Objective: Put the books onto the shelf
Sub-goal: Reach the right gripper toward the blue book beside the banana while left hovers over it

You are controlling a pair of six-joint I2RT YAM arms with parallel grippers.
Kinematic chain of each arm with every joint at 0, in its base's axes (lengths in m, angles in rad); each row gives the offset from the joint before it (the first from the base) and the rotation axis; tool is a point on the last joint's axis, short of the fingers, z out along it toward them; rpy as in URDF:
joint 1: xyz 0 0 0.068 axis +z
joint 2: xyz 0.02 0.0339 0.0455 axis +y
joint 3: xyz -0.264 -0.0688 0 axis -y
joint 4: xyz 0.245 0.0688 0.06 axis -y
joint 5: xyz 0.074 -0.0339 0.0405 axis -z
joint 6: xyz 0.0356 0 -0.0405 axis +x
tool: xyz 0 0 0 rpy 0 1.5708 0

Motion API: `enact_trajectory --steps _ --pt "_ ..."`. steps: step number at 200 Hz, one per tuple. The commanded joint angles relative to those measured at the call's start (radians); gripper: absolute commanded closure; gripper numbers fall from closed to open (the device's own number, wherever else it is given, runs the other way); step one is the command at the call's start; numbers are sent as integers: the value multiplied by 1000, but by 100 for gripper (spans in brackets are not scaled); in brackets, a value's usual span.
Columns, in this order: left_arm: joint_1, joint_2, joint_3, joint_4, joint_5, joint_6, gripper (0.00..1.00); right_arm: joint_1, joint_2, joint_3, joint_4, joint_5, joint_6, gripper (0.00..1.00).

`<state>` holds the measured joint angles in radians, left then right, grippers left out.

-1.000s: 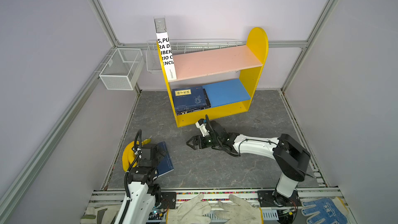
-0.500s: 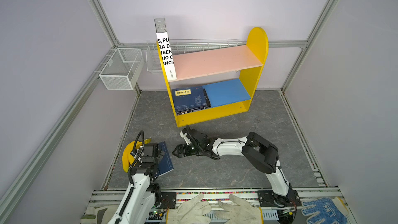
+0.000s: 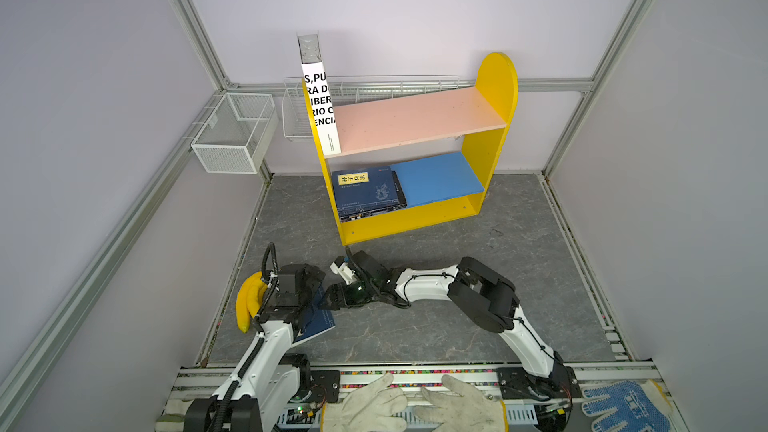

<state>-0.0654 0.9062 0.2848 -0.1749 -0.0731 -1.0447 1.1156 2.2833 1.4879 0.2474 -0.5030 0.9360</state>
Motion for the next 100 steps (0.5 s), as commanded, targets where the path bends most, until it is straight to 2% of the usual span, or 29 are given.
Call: enact_trajectory --steps 1,20,46,68,100 --pt "-2 -15 14 -268 -13 -48 0 12 -6 -2 -32 2 15 21" --pt "-1 -112 50 -425 -180 -73 0 5 -24 -19 -68 46 -8 21" --pt "8 -237 78 -543 -286 -89 0 -4 -25 -21 -125 73 -25 20" --pt "60 -225 68 -531 -253 -85 0 -11 -21 -19 -169 83 -40 20" --pt "155 -103 36 -432 -168 -71 0 -22 -29 -32 -160 63 -42 20"
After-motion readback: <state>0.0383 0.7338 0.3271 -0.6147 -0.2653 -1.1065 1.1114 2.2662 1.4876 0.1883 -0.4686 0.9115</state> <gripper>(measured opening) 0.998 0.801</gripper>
